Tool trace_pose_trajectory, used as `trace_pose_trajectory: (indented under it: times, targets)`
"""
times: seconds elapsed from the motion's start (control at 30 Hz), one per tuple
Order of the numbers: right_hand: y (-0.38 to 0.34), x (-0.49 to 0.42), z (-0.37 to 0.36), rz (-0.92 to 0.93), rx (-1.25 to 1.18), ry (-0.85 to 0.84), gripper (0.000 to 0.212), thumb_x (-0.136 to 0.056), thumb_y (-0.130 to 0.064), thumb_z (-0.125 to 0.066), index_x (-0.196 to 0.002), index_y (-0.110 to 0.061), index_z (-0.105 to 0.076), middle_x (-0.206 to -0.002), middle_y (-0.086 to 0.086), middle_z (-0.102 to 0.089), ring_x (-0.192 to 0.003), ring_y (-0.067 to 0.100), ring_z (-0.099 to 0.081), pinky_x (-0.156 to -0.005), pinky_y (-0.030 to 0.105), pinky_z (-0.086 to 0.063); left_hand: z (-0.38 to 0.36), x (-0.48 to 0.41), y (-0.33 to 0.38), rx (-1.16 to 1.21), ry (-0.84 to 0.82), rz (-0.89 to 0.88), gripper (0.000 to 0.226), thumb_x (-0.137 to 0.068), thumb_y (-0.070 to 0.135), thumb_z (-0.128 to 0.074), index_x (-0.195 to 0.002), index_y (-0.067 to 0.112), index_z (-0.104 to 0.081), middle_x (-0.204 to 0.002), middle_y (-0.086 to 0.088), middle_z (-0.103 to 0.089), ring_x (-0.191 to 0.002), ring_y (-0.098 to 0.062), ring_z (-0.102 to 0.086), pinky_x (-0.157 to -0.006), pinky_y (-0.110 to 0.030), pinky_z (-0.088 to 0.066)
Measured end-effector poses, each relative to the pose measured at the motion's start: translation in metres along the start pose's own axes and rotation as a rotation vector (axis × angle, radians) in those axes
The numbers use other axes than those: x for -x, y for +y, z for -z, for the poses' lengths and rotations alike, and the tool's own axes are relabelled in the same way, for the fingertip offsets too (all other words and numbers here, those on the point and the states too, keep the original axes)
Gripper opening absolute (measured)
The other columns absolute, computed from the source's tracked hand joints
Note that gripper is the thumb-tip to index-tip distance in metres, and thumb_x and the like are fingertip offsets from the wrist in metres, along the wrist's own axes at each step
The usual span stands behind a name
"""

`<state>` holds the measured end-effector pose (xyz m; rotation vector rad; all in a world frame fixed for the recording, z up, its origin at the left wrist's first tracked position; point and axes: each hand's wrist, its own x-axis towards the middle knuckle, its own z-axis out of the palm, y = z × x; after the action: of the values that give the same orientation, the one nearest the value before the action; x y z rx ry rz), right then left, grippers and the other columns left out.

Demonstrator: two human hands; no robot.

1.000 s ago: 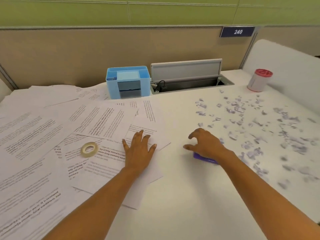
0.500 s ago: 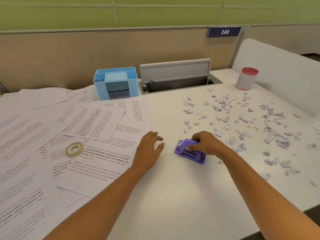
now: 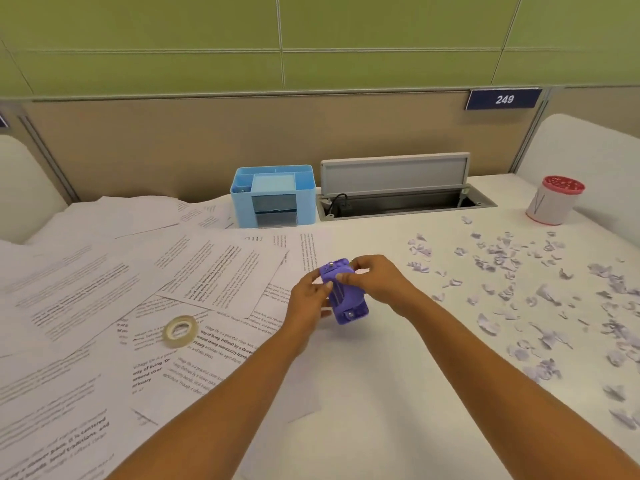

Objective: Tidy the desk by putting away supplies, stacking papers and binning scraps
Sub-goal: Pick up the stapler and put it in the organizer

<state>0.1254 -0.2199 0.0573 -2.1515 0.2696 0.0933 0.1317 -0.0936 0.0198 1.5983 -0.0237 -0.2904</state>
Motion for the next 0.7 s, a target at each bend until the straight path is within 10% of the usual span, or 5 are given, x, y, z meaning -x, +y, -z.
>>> trace_pose_trajectory:
  times: [0.27, 0.7]
  targets:
    - [-0.053, -0.088, -0.005, 0.047, 0.160, -0.055, 0.055, -0.074, -0.025, -0.077, -0.114, -0.017, -0.041, -0.120, 0.008, -0.055, -0.103, 0.021, -0.053, -0.078, 0.027, -0.048, 0.040, -0.079, 0.019, -0.271, 0.089, -0.052, 0.040, -0.097, 0.022, -0.045, -0.137, 0.019, -0.041, -0.130, -0.011, -0.056, -0.106, -0.021, -0.058, -0.091, -0.032, -0.045]
    - [-0.124, -0.228, 0.014, 0.222, -0.076, 0.524, 0.048, -0.079, -0.027, -0.072, -0.118, -0.007, -0.051, -0.118, 0.008, -0.057, -0.100, 0.020, -0.054, -0.081, 0.026, -0.044, 0.123, -0.158, -0.030, -1.264, 0.225, -0.093, 0.053, -0.098, 0.045, -0.025, -0.146, 0.024, -0.021, -0.157, 0.001, -0.010, -0.146, -0.018, -0.004, -0.116, -0.047, -0.001]
